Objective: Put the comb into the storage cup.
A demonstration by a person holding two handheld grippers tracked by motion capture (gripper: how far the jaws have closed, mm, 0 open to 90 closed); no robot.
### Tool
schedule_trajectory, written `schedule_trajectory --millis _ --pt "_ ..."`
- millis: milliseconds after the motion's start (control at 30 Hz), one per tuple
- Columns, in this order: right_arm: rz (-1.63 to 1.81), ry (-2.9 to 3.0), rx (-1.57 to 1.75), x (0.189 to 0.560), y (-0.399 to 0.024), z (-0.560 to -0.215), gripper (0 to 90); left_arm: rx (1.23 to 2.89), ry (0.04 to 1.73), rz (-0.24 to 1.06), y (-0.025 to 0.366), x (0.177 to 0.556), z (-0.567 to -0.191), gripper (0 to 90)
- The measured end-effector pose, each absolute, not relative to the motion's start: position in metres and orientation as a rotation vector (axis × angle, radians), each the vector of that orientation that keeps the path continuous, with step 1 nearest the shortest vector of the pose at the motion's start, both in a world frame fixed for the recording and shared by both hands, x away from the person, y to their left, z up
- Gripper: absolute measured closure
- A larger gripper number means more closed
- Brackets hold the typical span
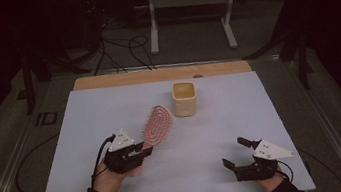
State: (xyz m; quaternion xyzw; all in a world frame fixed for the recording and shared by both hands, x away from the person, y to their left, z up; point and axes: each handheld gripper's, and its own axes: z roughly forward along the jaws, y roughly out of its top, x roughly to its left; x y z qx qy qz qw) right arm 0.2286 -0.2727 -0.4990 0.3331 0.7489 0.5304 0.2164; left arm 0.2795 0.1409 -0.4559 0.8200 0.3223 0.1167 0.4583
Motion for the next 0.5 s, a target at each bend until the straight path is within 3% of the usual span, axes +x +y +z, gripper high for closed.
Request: schedule_trajectory --millis 500 --pt "1.471 2.075 0.926 0.229 -0.272 -0.499 8.5 1.862 0.865 0.336 0.160 0.267 -0.472 71.4"
